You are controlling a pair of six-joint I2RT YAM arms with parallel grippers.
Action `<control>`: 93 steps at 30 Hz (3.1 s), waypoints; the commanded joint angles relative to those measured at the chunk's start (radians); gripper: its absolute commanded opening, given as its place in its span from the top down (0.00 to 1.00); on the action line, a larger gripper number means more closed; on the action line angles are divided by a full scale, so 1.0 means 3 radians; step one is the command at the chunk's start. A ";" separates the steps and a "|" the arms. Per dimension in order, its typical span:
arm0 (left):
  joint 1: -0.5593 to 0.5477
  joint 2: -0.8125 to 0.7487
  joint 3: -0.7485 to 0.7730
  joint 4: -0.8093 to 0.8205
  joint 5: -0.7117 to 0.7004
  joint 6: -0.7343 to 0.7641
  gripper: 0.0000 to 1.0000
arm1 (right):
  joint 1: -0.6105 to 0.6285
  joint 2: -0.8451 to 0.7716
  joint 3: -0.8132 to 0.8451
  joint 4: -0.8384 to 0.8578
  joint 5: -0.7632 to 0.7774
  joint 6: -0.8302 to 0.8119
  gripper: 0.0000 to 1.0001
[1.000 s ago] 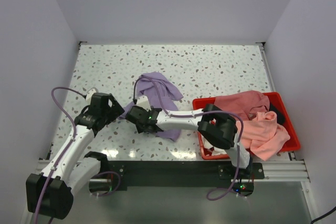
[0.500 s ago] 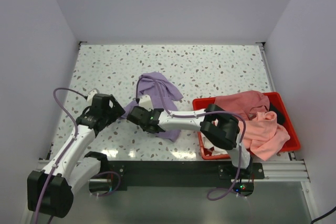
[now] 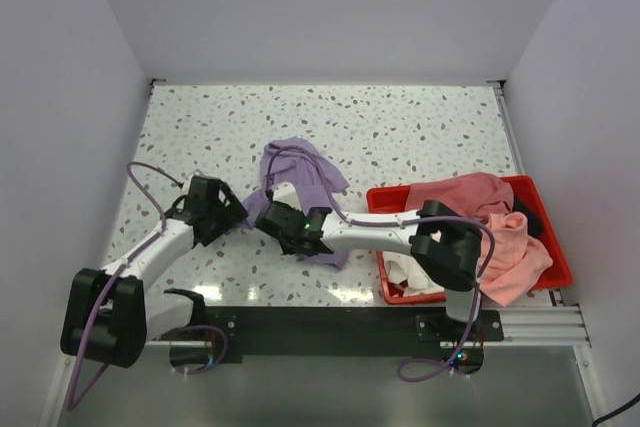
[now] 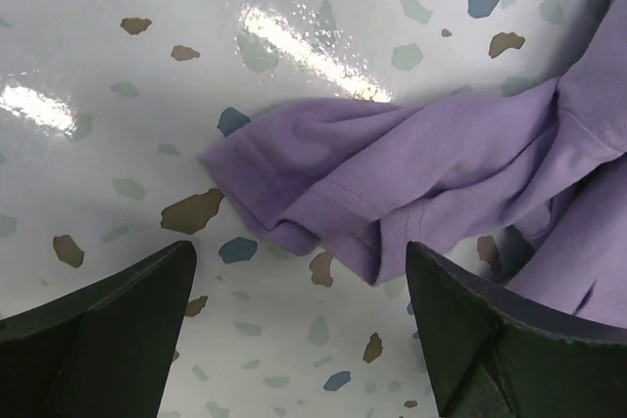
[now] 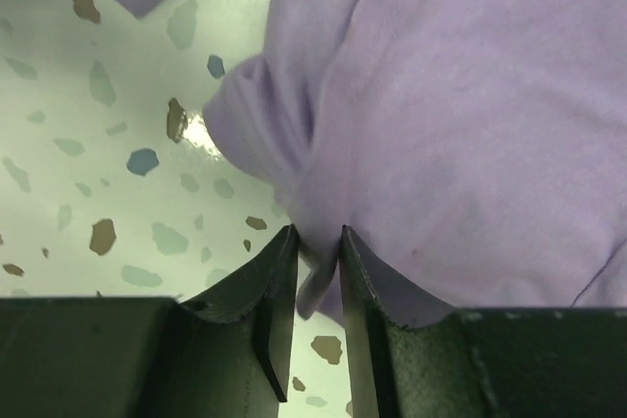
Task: Fold and stack the t-shirts
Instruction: Flatten the tshirt out
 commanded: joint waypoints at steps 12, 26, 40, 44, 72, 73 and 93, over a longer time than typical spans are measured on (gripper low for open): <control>0.0024 0.0505 0.0029 0.0483 -0.0123 0.0061 0.70 | 0.0023 -0.0185 -0.0358 0.0299 -0.0311 -0.0160 0.79; 0.0024 0.0123 0.0141 0.0437 -0.0440 0.0220 1.00 | -0.0028 -0.0676 -0.0475 0.0249 0.0205 -0.0338 1.00; 0.0024 -0.0813 0.0999 -0.0120 -0.1232 -0.0057 1.00 | -0.0682 -0.1760 -0.0343 -0.0120 0.1529 -0.0926 1.00; 0.0024 -0.0967 0.1642 -0.0254 -0.1493 -0.0001 1.00 | -0.0682 -0.1995 -0.0036 -0.0008 0.1769 -0.1406 1.00; 0.0029 -0.0141 0.3751 0.0114 -0.1800 0.1052 1.00 | -0.1212 -0.1986 0.1712 0.0407 0.1031 -0.2635 1.00; 0.0029 -0.0028 0.3812 0.0150 -0.1780 0.1109 1.00 | -0.1346 -0.1763 0.1789 0.0346 0.0902 -0.2543 1.00; 0.1016 0.1324 0.5659 0.1025 0.0250 0.0991 1.00 | -0.2078 -0.0674 0.3076 0.1874 0.0113 -0.2558 1.00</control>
